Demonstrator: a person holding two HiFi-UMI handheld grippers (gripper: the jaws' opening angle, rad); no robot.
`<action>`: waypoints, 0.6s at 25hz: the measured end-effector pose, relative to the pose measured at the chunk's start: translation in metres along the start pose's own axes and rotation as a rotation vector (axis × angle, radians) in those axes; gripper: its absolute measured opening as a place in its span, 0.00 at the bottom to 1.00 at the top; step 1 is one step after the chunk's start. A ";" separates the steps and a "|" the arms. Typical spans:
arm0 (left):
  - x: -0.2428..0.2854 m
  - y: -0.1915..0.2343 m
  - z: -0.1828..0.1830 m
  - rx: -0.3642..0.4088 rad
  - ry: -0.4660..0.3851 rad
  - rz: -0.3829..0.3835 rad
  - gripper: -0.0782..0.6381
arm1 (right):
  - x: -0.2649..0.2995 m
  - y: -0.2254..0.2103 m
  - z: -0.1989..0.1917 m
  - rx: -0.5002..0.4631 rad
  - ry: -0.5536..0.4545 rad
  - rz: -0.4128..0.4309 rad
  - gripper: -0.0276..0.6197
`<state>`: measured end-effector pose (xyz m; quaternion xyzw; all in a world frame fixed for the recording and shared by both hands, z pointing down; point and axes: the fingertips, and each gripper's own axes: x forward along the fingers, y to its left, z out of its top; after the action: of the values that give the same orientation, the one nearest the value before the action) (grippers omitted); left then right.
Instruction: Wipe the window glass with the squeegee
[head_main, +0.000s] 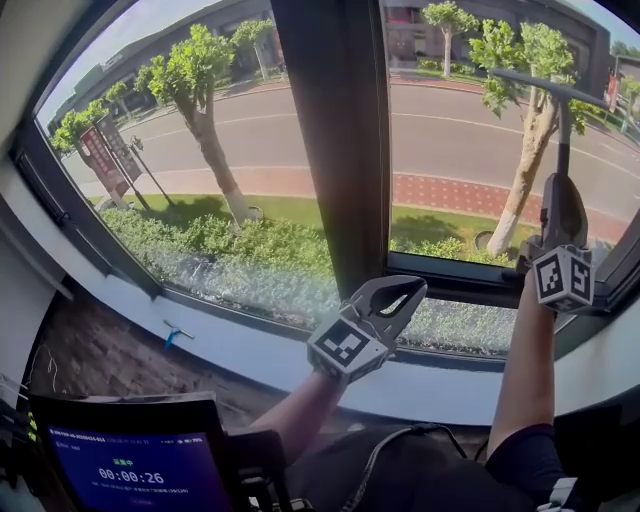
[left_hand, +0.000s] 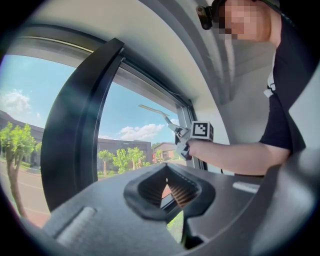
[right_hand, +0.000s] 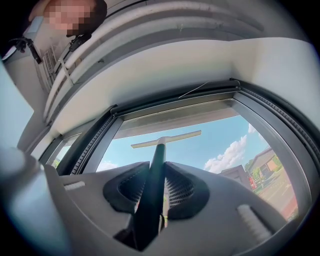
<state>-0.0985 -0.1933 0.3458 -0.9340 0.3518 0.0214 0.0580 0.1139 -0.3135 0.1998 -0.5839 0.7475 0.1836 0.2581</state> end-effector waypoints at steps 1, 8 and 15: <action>-0.001 0.000 -0.001 -0.002 0.003 -0.001 0.11 | -0.003 0.000 -0.003 0.002 0.005 -0.002 0.20; -0.003 -0.003 -0.008 -0.008 0.020 -0.009 0.11 | -0.024 0.002 -0.022 0.028 0.036 -0.020 0.20; -0.004 -0.007 -0.011 -0.007 0.031 -0.027 0.11 | -0.047 0.006 -0.042 0.065 0.063 -0.033 0.20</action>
<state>-0.0969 -0.1873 0.3578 -0.9392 0.3397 0.0073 0.0496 0.1099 -0.2992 0.2612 -0.5930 0.7511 0.1364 0.2561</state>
